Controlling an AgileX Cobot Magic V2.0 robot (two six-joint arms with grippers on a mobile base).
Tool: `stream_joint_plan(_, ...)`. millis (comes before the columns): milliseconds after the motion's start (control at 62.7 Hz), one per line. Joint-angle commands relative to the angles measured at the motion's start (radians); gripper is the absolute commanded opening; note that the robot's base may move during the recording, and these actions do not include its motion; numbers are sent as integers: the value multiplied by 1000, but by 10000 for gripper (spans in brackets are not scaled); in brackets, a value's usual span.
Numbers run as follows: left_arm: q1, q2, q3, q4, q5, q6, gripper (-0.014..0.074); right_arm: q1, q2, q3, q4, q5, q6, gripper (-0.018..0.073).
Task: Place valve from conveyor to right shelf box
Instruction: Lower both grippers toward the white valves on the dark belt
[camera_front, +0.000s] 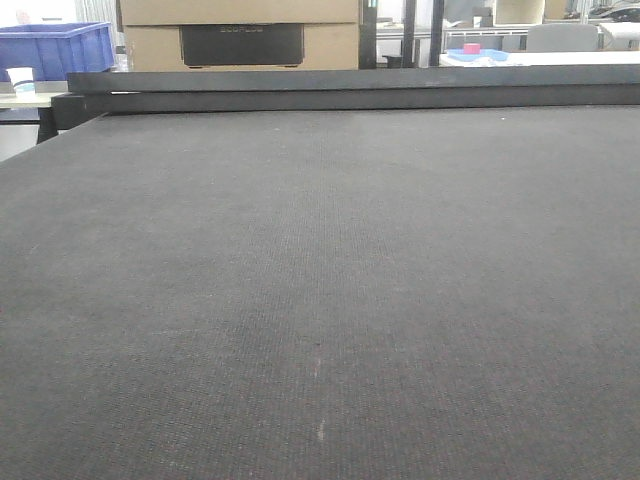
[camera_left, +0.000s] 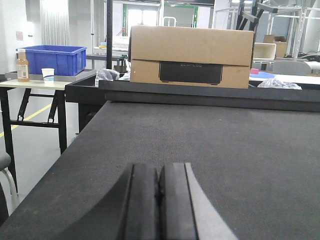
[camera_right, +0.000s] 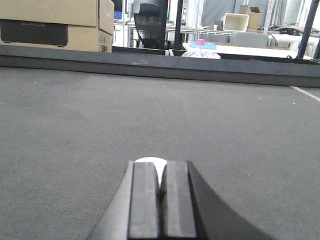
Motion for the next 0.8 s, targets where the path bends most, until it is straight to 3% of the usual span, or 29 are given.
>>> stream_joint_plan(0, -1, -6, -1, -3, -15, 1, -111, -6, -4, -2, -8, -43, -7, -167)
stream_joint_plan(112, -1, -6, -1, -18, -18, -5, -111, -6, -4, -2, -5, -126, -7, -167)
stream_joint_plan(192, -1, -6, -46, -134, 28, -10, -111, -4, -4, -41, 54, -102, -7, -167)
stream_joint_plan(255, -1, -6, -109, -180, 100, -10, -111, -4, -4, -116, 59, -23, -7, -167)
stream_joint_plan(335, -1, 9, -209, -169, 211, -10, -111, -4, -4, -221, 59, 76, -7, -167)
stream_joint_plan(543, -1, 171, -469, -45, 402, -10, -111, -4, 119, -447, 59, 277, -7, -167)
stream_joint_plan(782, -1, 531, -796, -45, 719, -10, -111, -4, 415, -692, 28, 571, -7, -167)
